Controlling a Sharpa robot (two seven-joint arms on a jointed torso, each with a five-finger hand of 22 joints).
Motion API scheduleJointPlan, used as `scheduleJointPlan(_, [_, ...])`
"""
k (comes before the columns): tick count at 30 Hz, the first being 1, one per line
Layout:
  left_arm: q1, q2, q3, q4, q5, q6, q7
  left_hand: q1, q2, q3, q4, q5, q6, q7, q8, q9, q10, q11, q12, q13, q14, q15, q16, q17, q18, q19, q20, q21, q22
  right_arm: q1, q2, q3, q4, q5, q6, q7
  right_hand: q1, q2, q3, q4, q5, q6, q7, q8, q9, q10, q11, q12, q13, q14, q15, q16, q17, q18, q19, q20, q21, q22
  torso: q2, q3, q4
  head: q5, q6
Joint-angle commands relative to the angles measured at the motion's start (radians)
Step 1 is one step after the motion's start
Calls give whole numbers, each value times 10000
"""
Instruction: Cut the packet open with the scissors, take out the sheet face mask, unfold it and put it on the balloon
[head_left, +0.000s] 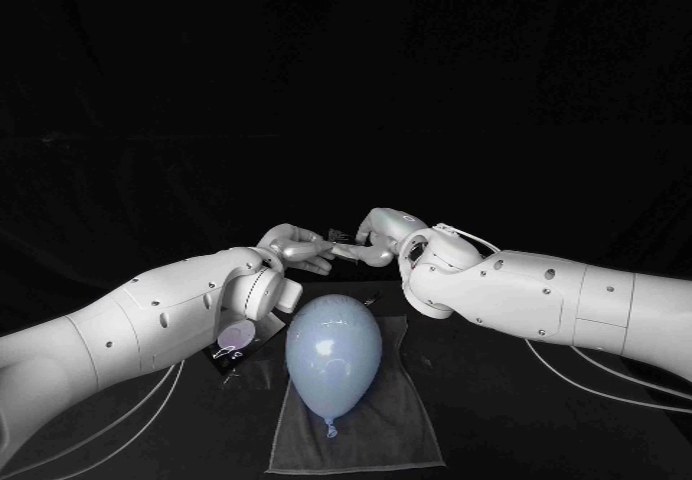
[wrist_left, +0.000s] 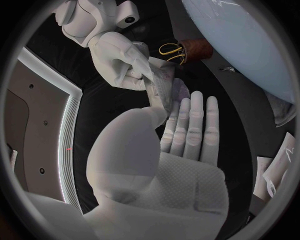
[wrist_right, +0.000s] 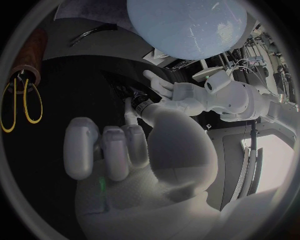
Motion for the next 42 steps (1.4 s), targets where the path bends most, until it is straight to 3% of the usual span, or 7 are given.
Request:
scheduleJointPlan(1, [21, -10, 8, -24, 55, -195, 245, 110, -11, 176, -104, 29, 127, -32, 152, 109, 229, -81, 19, -9, 139, -65, 77, 24, 140, 81, -77, 86, 48, 13, -19, 5, -19, 25, -245, 120, -104, 50, 688, -569, 31, 54, -5, 43, 429, 696, -34, -30, 2080, 1019, -58, 20, 2556, 39, -1, -2, -37, 813, -4, 0, -3, 7, -13])
scheduleJointPlan(4, [21, -18, 7, -8, 24, -244, 322, 68, -66, 283, -209, 27, 207, -77, 231, 161, 412, -134, -20, -19, 254, -116, 129, 48, 138, 148, -130, 195, 104, 13, -11, 2, -54, 146, -442, 266, -470, -144, 549, -386, 26, -51, 20, 55, 421, 624, -2, -182, 1976, 1003, -31, -1, 2484, 78, -98, 13, -200, 687, 2, 2, 2, 3, -1])
scheduleJointPlan(8, [22, -30, 7, 8, 7, -314, 400, 25, -110, 344, -277, 27, 258, -103, 274, 190, 520, -163, -56, -26, 308, -144, 156, 64, 125, 149, -155, 259, 140, 14, -21, -7, -88, 420, -804, 678, -1044, -925, -140, -145, 6, -701, 237, -285, 248, 184, 175, -1022, 1395, 900, 91, -144, 2032, 207, -446, 88, -767, 232, 0, -2, 4, 13, -1])
scheduleJointPlan(14, [22, -53, 6, 36, 25, -403, 480, -7, -168, 404, -339, 28, 276, -112, 289, 202, 567, -174, -103, -36, 303, -151, 151, 66, 110, 103, -161, 286, 159, 14, -236, -15, 104, 809, -1568, 1950, -769, -1285, -607, -228, 26, -1417, 655, -842, -87, -467, 534, -2053, 713, 752, 409, -370, 1461, 397, -1028, 352, -1739, -503, 4, -8, 10, 27, 20])
scheduleJointPlan(27, [23, -102, 5, 94, 41, -539, 517, -83, -207, 538, -405, 29, 286, -90, 290, 207, 619, -164, -187, -52, 277, -146, 132, 65, 91, 19, -157, 328, 190, 14, -1267, -38, 1356, 538, -2764, 4886, 122, -900, -520, -517, 46, -1423, 771, -1082, -331, -435, 649, -1794, 880, 908, 532, -147, 2086, 301, -682, 530, -1295, -79, -3, -1, -4, 71, 32])
scheduleJointPlan(37, [23, -117, 4, 117, 28, -563, 483, -125, -236, 604, -462, 28, 304, -84, 296, 211, 674, -167, -223, -53, 304, -154, 148, 74, 92, 0, -162, 383, 223, -4, -1759, -43, 2289, -1016, -3429, 4645, 718, -514, -222, -845, 31, -743, 548, -901, -353, 2, 465, -1091, 1344, 1011, 393, 8, 2527, 155, -255, 441, -626, 490, 8, -1, 0, 109, 28])
scheduleJointPlan(42, [23, -99, 3, 110, 9, -531, 430, -158, -259, 652, -512, 28, 319, -81, 300, 213, 721, -173, -251, -54, 329, -164, 163, 82, 97, 1, -173, 443, 257, -30, -1656, -42, 2493, -2072, -2514, 3860, 807, -511, -211, -980, 34, -592, 503, -853, -351, 188, 418, -792, 1553, 1025, 344, 28, 2587, 130, -188, 391, -517, 588, 10, -1, 9, 126, 26])
